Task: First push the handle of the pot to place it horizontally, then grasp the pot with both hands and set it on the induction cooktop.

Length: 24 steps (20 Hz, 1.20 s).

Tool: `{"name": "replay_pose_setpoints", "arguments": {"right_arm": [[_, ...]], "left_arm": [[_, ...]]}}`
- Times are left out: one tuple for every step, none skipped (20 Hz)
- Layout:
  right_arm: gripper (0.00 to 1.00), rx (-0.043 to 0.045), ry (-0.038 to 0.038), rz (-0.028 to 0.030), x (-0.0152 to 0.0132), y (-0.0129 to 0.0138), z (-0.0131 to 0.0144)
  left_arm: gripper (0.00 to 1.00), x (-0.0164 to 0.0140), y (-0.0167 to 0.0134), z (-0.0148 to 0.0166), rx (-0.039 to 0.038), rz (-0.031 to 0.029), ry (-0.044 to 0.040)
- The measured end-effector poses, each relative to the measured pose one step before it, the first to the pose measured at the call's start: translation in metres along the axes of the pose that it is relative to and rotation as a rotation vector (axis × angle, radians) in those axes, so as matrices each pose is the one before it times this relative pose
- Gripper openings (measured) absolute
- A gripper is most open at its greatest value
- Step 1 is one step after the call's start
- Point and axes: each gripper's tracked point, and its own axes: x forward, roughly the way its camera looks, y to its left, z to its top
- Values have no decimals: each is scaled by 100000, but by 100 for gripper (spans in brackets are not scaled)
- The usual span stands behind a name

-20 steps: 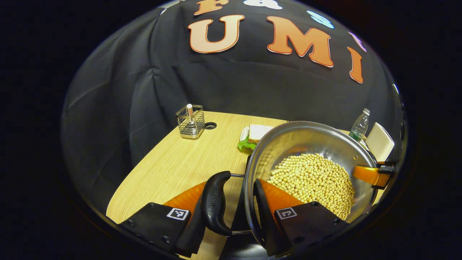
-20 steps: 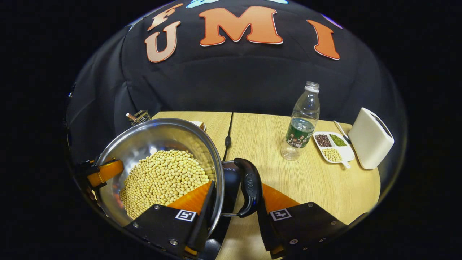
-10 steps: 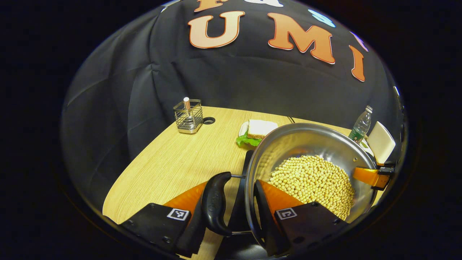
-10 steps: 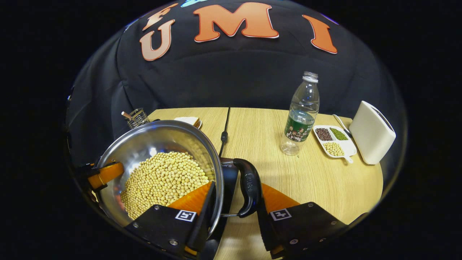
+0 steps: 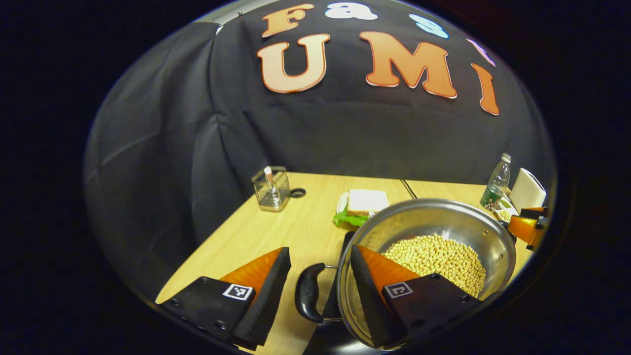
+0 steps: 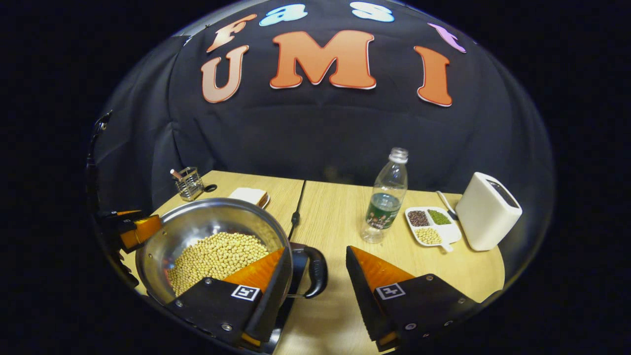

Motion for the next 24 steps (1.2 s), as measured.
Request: {"name": "replay_pose_setpoints", "arguments": {"right_arm": [[71, 887, -2218, -1057, -872, -937, 872], [71, 1197, -2357, -768, -1025, -923, 989], [71, 776, -2944, -161, -1079, -804, 1109], [71, 205, -3479, -779, -1216, -1092, 1310], [71, -367, -3534, -1123, -1241, -1158, 1345], [72, -298, -3496, -1099, -1223, -1107, 1369], [72, -25, -3733, -1038, -1328, -1131, 1504], [72, 132, -4043, -1067, -1319, -1075, 1659], [72, 33, -3458, -826, -1176, -1031, 1569], [72, -843, -2951, -742, -1117, -1167, 1546], [72, -1439, -3225, -1435, -1163, -1257, 1657], [72, -1853, -4148, -1901, -1105, -1369, 1887], [73, -1447, -3907, -1769, -960, -1254, 1775], [72, -1213, -3335, -1624, -1093, -1165, 1828], [72, -1122, -2622, -1683, -965, -1061, 1441], [78, -1140, -2073, -2746, -780, -1240, 1213], [76, -617, -2534, -2121, -728, -1061, 1195], [73, 1, -3322, -999, -772, -778, 1492], [80, -87, -2967, -207, -714, -557, 1185], [92, -118, -2304, -682, -426, -660, 1015], [93, -213, -1548, -952, -394, -568, 952], [93, 194, -554, -495, -148, -283, 592], [94, 210, 818, -832, -209, -260, 75], [97, 397, 1355, -807, -356, -787, -78]], "left_arm": [[78, -679, -125, 1088, -540, -108, -3320], [82, -920, -231, 1282, -776, -546, -2843], [82, -910, -230, 1424, -1100, -1039, -2902], [82, -696, -575, 1319, -2286, -2159, -1704], [81, -988, -720, 1212, -2739, -2842, -1975], [82, -955, -675, 1348, -1917, -2015, -2363], [82, -820, -488, 1570, -789, -1639, -3009], [82, -910, -566, 1655, -609, -1611, -2963], [83, -809, -893, 1649, -715, -2183, -2931], [88, -1058, -649, 1713, -665, -1574, -2659], [89, -920, -533, 1761, -550, -1570, -3044], [93, -815, -345, 2054, 239, -887, -3397], [94, -1144, -128, 2096, 714, 139, -3433], [94, -935, -170, 1864, 1020, -377, -3240], [94, -681, -516, 1618, 1410, -2227, -2346], [97, -743, -498, 1497, 1120, -2312, -2535], [97, -799, -9, 1608, 669, -398, -2893], [99, -811, 274, 1754, 369, 947, -3161], [99, -761, 224, 1832, 155, 814, -2988], [99, -591, 302, 1737, -334, 927, -2650], [91, -742, 8, 1839, -510, 267, -2498], [99, -550, 15, 1417, -513, -426, -2039], [98, -478, -122, 1422, -823, -781, -2558], [99, -586, 274, 1286, -472, 368, -2159]]}}
